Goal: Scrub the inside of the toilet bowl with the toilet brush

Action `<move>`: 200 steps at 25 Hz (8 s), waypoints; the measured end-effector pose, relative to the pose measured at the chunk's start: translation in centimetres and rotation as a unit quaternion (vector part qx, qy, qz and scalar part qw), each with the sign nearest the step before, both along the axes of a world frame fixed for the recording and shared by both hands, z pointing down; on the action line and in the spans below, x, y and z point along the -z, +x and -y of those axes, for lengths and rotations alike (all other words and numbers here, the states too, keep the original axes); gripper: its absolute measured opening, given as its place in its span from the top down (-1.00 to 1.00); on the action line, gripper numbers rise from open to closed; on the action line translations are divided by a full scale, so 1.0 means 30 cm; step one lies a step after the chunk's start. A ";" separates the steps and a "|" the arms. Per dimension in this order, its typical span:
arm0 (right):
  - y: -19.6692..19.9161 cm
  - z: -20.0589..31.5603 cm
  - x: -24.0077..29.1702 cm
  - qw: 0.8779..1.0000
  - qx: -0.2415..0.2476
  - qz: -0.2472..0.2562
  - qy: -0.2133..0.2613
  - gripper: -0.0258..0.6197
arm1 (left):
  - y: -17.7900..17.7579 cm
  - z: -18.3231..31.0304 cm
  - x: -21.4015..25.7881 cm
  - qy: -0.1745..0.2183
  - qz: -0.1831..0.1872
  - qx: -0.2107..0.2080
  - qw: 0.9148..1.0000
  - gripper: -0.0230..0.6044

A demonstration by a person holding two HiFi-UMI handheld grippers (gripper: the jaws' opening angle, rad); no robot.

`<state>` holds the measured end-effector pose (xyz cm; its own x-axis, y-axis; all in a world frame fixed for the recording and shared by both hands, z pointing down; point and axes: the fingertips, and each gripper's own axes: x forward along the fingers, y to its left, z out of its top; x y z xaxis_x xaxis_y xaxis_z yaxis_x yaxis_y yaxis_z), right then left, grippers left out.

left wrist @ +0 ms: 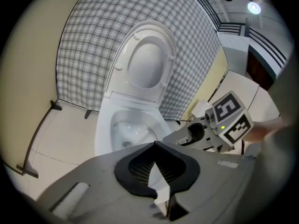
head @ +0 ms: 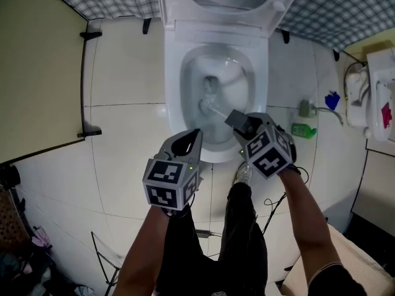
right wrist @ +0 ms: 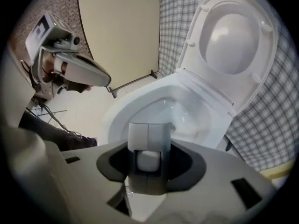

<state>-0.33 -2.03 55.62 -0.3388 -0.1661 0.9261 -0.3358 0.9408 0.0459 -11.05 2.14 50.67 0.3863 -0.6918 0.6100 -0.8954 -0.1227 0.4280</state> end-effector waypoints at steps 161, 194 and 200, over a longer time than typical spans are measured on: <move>-0.136 0.282 0.247 0.978 -0.086 0.164 0.098 0.33 | -0.028 0.068 -0.027 -0.009 0.006 -0.019 1.000 0.90; 0.990 0.064 0.352 0.903 -0.365 0.172 0.146 0.33 | 0.609 0.110 0.133 0.023 0.010 -0.145 0.989 0.90; 1.032 0.036 -0.009 0.908 -0.388 0.126 0.096 0.33 | 0.676 0.048 0.038 -0.010 0.005 -0.157 0.988 0.90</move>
<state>30.61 -3.12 55.89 -0.2476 -0.5963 0.7636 -0.9167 0.3993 0.0145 9.23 0.70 49.53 0.5739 -0.5275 0.6264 -0.8187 -0.3862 0.4249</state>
